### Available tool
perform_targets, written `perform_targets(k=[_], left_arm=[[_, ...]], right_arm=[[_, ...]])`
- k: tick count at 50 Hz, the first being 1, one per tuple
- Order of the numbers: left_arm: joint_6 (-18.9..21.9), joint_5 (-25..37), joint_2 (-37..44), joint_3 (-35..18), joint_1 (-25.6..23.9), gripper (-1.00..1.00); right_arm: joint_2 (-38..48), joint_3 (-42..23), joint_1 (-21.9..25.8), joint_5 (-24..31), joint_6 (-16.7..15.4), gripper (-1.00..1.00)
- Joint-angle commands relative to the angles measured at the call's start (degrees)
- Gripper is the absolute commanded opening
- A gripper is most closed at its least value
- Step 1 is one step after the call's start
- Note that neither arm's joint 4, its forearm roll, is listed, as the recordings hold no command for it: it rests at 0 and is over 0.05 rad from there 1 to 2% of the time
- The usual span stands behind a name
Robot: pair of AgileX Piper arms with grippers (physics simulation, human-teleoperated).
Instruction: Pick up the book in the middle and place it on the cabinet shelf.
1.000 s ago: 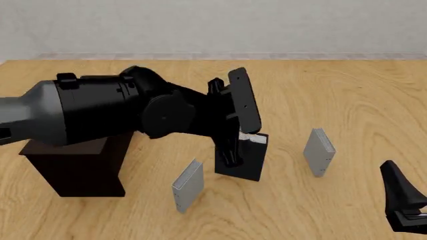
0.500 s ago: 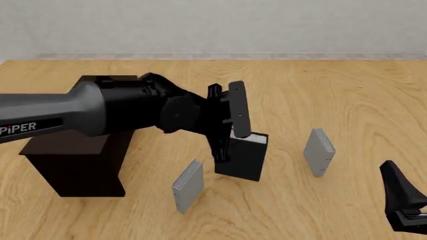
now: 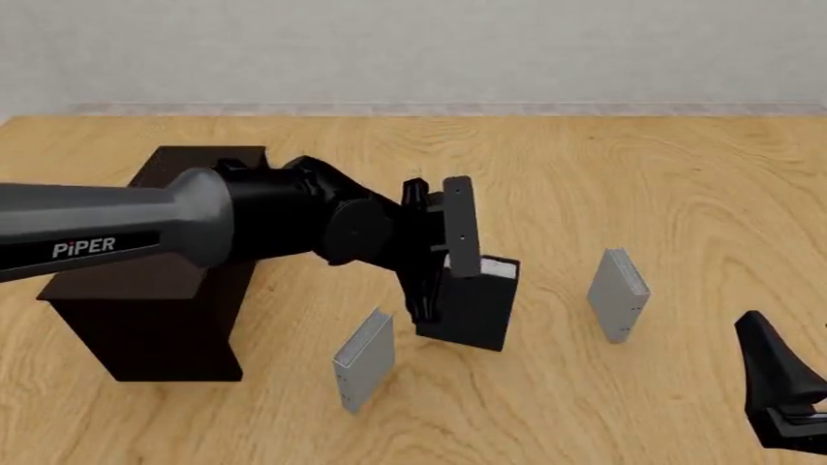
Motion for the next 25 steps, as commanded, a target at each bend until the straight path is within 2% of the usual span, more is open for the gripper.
perform_targets(k=[1,16,18,20,25], left_arm=[[-0.1,-0.3,1.3,0.8,0.8,1.0],[0.2,-1.4,3.6,1.3,1.1,1.0],[2.4,-3.0,2.8,2.9,1.0,1.0],[1.1,-1.6,3.5,1.3,1.5,1.0],[1.4,-1.0,3.0,1.9,1.0,1.0]], right_arm=[[0.0,0.0,-0.3,0.0,0.4,1.0],[-0.1,-0.1,-0.8,-0.3,0.3,1.0],[-0.1,-0.1,-0.8,-0.3,0.3,1.0],[-0.1,-0.1,-0.8,-0.4,0.2,1.0],[-0.2,-0.3,-1.5,-0.8,0.2,1.0]])
